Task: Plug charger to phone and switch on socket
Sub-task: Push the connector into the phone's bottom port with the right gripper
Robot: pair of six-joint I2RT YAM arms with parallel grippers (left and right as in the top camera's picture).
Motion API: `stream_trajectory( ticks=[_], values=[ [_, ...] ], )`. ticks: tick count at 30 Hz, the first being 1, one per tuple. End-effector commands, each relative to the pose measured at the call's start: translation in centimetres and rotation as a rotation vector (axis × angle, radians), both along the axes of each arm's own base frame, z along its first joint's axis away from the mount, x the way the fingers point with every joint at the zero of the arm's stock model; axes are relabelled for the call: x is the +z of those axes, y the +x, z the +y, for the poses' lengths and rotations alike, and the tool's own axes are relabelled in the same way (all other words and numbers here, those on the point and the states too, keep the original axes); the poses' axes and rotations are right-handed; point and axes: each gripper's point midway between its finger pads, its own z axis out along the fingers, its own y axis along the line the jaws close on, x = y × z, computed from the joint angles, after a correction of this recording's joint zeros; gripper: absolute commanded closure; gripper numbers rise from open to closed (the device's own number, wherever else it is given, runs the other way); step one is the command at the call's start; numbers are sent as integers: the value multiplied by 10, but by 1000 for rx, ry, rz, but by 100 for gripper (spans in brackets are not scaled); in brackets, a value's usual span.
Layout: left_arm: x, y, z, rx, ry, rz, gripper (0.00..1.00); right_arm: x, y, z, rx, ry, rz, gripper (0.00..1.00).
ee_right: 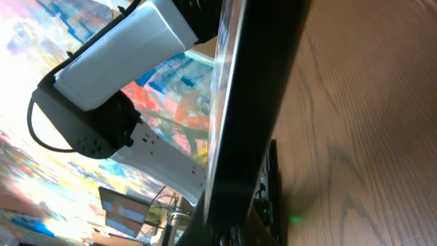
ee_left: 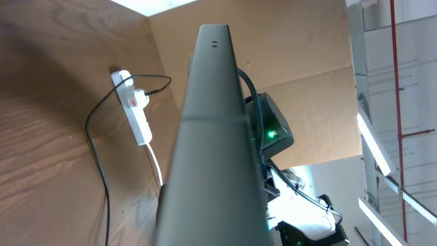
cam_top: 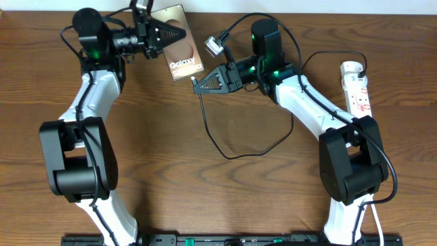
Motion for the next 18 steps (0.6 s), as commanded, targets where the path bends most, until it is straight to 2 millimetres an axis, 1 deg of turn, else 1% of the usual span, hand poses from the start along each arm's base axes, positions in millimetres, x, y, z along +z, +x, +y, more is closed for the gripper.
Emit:
stream_trajectory(
  ticks=[1,18],
  values=[
    [20,-8,-4,-11,7,-63,93,2,2,-3,1,2,4,99],
    [20,-8,-5,-14,6,-63,93,0,6,-1,-29,-10,2,99]
  ],
)
